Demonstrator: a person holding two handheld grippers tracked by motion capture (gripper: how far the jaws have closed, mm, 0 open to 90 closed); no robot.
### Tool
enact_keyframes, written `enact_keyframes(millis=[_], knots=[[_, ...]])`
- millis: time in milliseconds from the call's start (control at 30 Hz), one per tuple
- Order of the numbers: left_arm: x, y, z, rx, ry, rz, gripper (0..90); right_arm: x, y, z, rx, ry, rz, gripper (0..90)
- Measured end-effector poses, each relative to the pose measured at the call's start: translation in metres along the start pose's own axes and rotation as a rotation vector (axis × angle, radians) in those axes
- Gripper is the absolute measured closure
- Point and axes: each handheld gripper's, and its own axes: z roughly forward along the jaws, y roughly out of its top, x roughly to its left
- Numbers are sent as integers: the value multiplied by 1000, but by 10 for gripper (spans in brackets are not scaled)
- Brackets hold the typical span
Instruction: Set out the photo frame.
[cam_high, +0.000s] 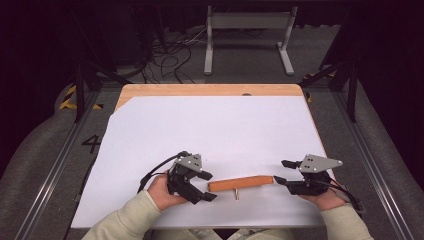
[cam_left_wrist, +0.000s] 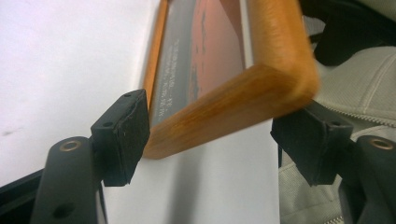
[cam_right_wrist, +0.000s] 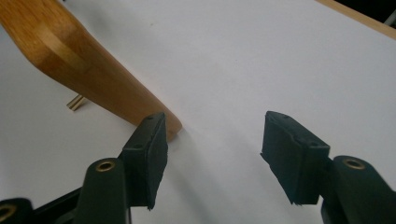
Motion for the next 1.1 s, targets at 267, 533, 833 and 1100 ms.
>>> enact_keyframes(millis=[267, 533, 833, 1100], knots=[[0, -8, -43, -174, 26, -6, 333, 7, -2, 8, 98, 53, -11, 704], [14, -16, -55, -237, 121, -95, 355, 18, -3, 19, 146, 151, -56, 895], [31, -25, -59, -230, 261, -200, 349, 23, -3, 36, 161, 177, -46, 900], [36, -28, -56, -217, 269, -214, 339, 19, -3, 47, 155, 153, 3, 900]])
